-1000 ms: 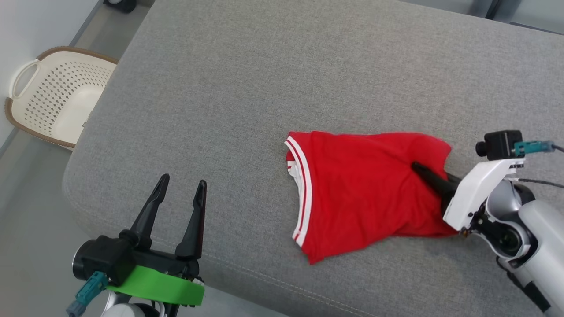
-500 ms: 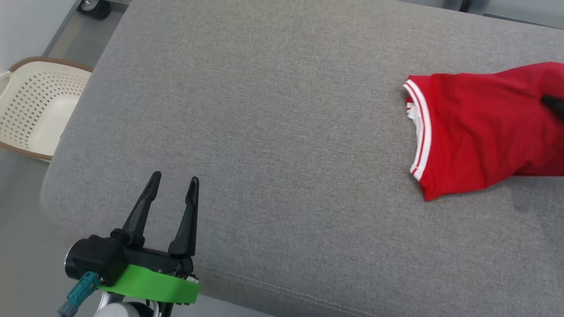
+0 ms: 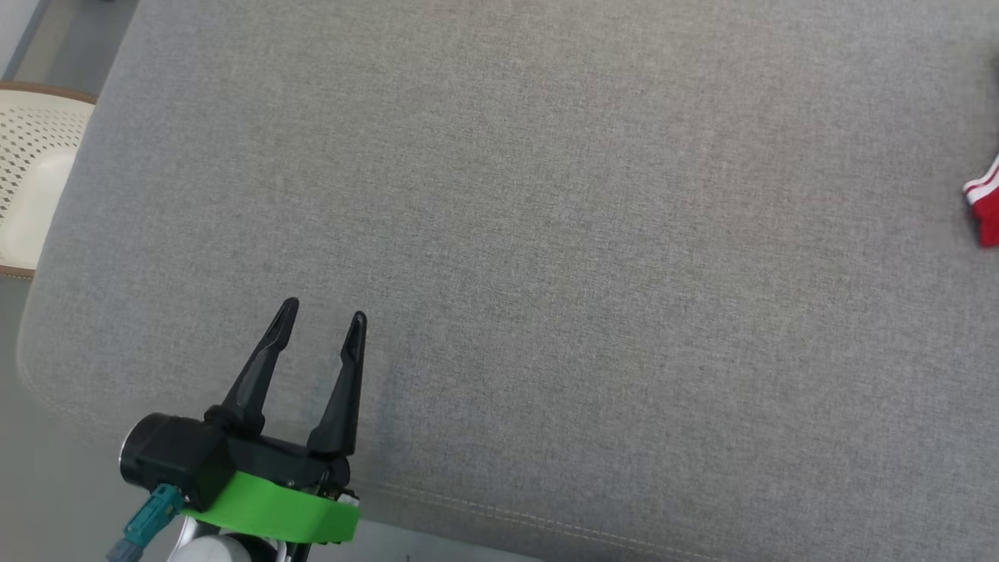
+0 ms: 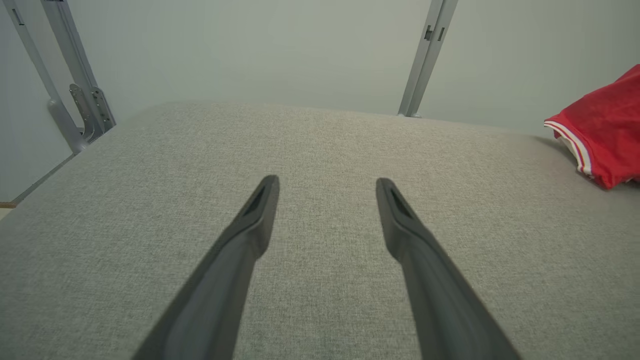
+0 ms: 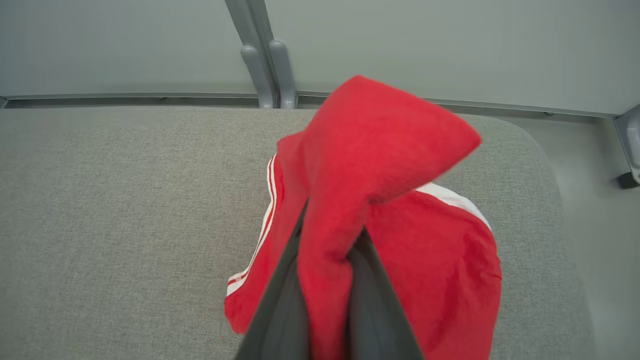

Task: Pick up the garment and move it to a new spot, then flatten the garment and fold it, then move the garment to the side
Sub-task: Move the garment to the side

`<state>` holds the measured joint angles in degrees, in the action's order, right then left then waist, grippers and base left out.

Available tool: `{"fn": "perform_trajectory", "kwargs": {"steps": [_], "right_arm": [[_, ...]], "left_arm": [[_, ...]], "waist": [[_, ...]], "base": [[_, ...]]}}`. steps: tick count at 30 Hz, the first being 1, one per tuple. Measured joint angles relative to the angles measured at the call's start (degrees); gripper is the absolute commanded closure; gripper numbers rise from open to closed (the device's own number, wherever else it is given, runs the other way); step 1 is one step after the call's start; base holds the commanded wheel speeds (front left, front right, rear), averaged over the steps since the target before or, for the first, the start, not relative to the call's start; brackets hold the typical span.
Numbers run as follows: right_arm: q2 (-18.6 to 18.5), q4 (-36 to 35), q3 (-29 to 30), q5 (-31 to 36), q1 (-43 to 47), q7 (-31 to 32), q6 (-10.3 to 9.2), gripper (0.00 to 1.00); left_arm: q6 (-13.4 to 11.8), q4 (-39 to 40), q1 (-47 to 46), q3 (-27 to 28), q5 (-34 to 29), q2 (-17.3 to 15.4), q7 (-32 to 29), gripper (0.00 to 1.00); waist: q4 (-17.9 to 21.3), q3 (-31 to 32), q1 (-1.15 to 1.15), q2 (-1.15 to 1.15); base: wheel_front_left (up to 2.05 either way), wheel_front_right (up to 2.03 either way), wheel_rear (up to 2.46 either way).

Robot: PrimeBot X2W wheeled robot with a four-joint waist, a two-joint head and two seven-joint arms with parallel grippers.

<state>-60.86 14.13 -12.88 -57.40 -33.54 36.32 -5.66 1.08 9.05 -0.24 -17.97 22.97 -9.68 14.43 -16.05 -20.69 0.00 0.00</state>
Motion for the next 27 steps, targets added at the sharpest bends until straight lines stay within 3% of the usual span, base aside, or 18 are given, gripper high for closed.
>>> {"fn": "perform_trajectory", "kwargs": {"steps": [4,9,10,11,12,14,15,27], "right_arm": [[-2.77,1.75,1.46,0.46,-1.17,1.12,-0.37,1.0],[-2.57,4.5,2.67,0.48,-1.26,0.65,-0.7,1.0],[-2.19,5.21,2.81,0.59,-1.23,-0.08,-0.97,0.95],[-1.77,5.93,2.86,0.87,-1.13,-0.74,-0.98,0.72],[-1.32,6.64,2.87,1.27,-0.98,-1.6,-0.98,0.63],[-0.32,7.93,2.87,2.08,-0.24,-3.35,-0.99,0.54],[0.09,8.5,2.86,2.57,0.34,-4.41,-0.99,0.0],[6.0,12.66,2.46,11.57,3.42,-22.94,-1.42,0.0]], "left_arm": [[0.49,0.83,-0.22,-0.71,-0.26,-0.01,-0.01,0.0],[0.49,1.07,-1.97,-0.43,-0.56,-0.1,-0.01,0.0],[0.49,1.07,-2.27,-0.34,-0.57,-0.12,0.0,0.0],[0.49,1.05,-2.4,-0.3,-0.62,-0.19,0.0,0.0],[0.49,1.04,-2.44,-0.24,-0.79,-0.25,0.0,0.0],[0.48,1.04,-2.54,-0.02,-1.26,-0.34,-0.01,0.0],[0.48,1.04,-2.68,0.09,-1.59,-0.43,-0.01,0.0],[0.47,0.23,-5.11,0.82,-2.32,-1.09,-0.01,0.0]], "waist": [[0.62,-2.16,0.0,0.0],[1.55,-4.82,0.0,0.0],[1.8,-5.28,0.0,0.0],[2.11,-5.71,0.0,0.0],[2.47,-6.05,0.0,0.0],[3.26,-6.65,0.0,0.0],[3.67,-6.9,0.0,0.0],[8.37,-7.39,0.0,0.0]], "base": [[0.0,0.0,0.0],[0.0,0.0,0.0],[0.0,0.0,0.0],[0.0,0.0,0.0],[0.0,0.0,0.0],[0.0,0.0,0.0],[0.0,0.0,0.0],[0.0,0.0,0.0]]}}
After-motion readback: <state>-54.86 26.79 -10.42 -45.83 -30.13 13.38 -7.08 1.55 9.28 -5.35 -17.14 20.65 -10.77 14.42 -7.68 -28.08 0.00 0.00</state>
